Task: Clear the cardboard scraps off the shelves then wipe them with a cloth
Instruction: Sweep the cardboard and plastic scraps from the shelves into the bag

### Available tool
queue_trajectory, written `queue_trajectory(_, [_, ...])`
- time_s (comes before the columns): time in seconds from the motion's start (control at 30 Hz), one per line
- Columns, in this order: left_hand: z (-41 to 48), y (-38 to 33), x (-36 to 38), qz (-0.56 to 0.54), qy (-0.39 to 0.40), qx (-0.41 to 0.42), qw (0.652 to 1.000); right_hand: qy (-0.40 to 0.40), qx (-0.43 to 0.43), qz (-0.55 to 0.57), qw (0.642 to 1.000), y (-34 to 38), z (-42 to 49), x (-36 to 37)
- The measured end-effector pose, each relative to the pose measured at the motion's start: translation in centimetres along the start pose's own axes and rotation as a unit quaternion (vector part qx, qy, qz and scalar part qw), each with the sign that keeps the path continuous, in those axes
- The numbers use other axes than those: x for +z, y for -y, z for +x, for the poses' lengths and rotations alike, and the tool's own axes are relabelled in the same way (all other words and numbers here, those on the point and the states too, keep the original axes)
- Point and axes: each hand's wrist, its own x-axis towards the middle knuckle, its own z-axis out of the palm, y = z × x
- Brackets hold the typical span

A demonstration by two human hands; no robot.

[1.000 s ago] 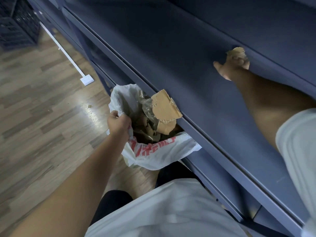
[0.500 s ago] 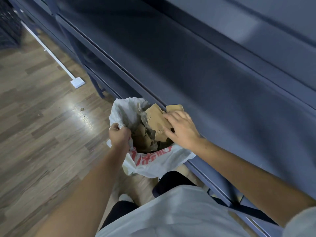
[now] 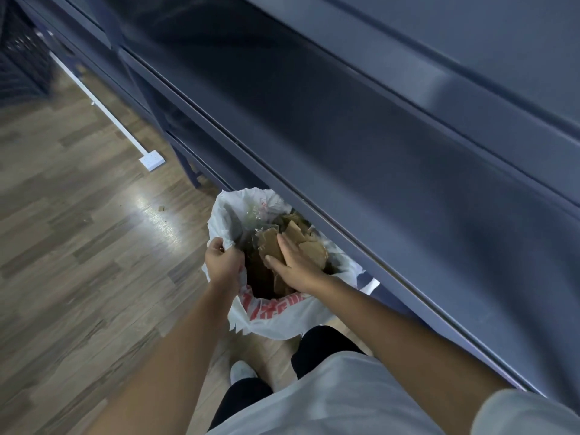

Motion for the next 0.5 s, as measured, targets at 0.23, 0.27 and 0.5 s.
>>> queue_trajectory(0.23, [1.6,-1.0,-2.6,-0.007,-0.001,-0.016,1.0,-0.08,-0.011,0.034,0.996,2.2,0.7,-0.7])
queue_trajectory(0.27, [1.7,-1.1,-2.8,-0.011,0.001,-0.017,1.0,-0.109,-0.011,0.037,0.993,2.3,0.7,-1.1])
queue_trajectory(0.5, [2.3,-1.1,-4.5,-0.029,0.026,-0.026,0.999,-0.209,-0.005,0.068,0.976,1.4,0.0,-3.4])
